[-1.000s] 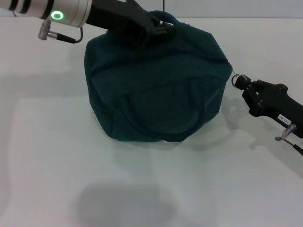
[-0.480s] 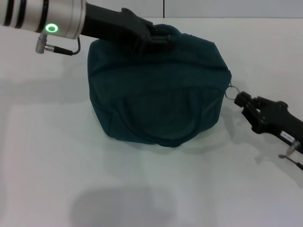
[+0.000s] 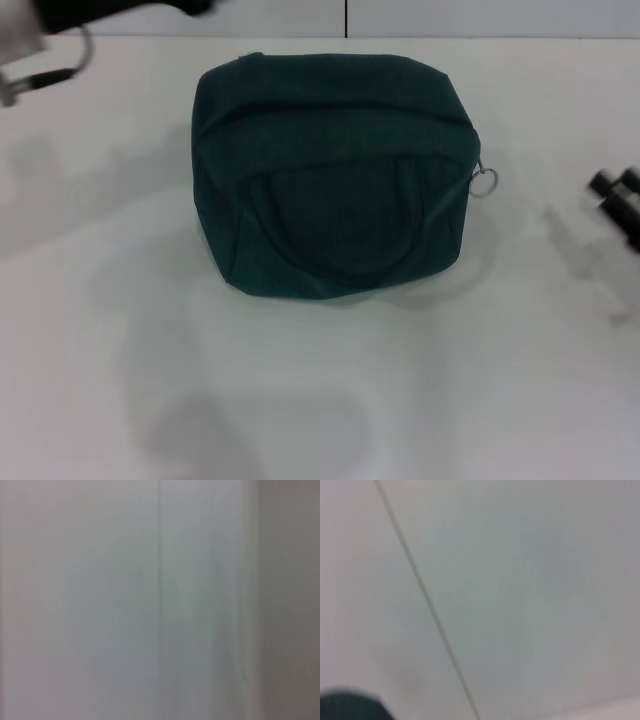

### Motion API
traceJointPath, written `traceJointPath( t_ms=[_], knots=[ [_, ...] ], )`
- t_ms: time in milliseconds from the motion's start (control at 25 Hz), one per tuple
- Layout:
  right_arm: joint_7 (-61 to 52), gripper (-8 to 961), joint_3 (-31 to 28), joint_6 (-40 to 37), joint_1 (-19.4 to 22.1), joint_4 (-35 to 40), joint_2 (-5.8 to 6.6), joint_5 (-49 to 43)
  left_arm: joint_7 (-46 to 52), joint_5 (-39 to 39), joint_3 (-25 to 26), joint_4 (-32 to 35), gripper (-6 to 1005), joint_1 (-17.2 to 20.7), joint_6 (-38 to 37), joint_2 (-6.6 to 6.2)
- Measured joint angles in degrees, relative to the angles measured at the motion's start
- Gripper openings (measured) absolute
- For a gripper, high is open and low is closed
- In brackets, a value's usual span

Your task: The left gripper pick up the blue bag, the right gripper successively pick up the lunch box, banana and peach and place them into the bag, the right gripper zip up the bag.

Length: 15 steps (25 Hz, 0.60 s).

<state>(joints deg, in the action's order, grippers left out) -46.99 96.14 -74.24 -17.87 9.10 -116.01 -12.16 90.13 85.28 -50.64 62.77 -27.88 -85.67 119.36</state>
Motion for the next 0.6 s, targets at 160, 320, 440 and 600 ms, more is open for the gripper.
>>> traceJointPath(
  t_ms=[160,320,440,600],
  knots=[
    [0.1,466,-3.44,-9.82,0.62,0.01,0.52,0.18,-9.4,-15.2,-0.39,-2.98,513,7.18,-2.65,0.2],
    [2.13,558,-4.24,-21.23,0.27,0.59,1.12,-0.03,-16.81,-24.96,0.14,-10.17,514,10.84,-9.0,0.04],
    [3.98,621,-3.98,-29.5,-0.94,1.07,2.32,-1.97,-18.18,-24.23,0.81,-13.88,514,12.36,-11.69,-0.59],
    [1.88,701,-3.96,-34.23,-3.16,4.16,5.49,-7.18,-18.04,-17.14,0.87,-15.72,514,13.37,-13.77,-1.42]
  ],
)
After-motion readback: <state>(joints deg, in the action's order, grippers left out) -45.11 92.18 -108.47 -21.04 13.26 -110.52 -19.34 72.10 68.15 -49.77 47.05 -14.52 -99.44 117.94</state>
